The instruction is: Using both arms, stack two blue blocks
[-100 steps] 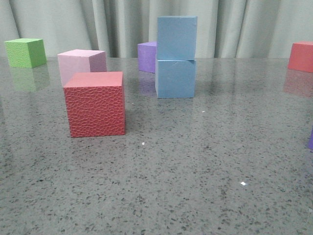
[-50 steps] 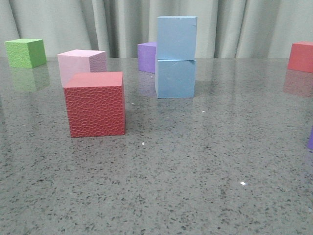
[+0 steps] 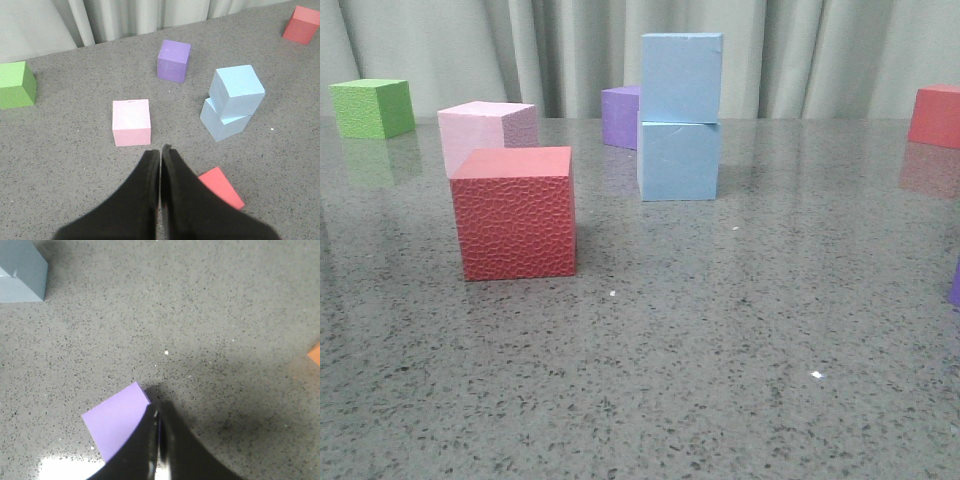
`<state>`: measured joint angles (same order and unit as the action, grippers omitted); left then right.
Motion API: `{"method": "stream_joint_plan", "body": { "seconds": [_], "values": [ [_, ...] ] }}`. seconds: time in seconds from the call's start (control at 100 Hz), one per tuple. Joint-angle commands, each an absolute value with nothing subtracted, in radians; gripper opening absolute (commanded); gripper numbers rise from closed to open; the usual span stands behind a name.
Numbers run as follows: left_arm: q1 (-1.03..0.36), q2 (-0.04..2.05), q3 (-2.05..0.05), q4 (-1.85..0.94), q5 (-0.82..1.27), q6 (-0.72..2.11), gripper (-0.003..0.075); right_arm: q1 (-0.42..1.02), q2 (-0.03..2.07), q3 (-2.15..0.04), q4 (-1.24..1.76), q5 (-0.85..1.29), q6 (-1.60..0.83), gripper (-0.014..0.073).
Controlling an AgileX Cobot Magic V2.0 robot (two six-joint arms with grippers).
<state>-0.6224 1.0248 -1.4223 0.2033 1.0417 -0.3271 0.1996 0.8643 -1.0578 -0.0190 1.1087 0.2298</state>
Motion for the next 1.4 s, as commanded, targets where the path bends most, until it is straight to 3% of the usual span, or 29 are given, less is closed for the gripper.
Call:
{"method": "stream_joint_plan", "body": {
  "seconds": [0.0, 0.35, 0.78, 1.39],
  "values": [
    [-0.629, 0.952, -1.372, 0.226, 0.903, -0.338, -0.0019, 0.196, 0.823, -1.077, -0.041, 1.042, 0.207, -0.0064],
    [-0.629, 0.681, -1.005, 0.258, 0.655, -0.338, -0.0019, 0.196, 0.607, -0.920, -0.042, 0.822, 0.166, -0.0064],
    [-0.629, 0.441, -0.698, 0.200, 0.525, -0.338, -0.0019, 0.196, 0.332, -0.676, -0.042, 0.622, 0.166, -0.0064],
    [-0.629, 0.387, -0.651, 0.199, 0.478, -0.338, -0.0019, 0.196, 0.296, -0.661, -0.042, 0.618, 0.166, -0.0069]
  ]
}}
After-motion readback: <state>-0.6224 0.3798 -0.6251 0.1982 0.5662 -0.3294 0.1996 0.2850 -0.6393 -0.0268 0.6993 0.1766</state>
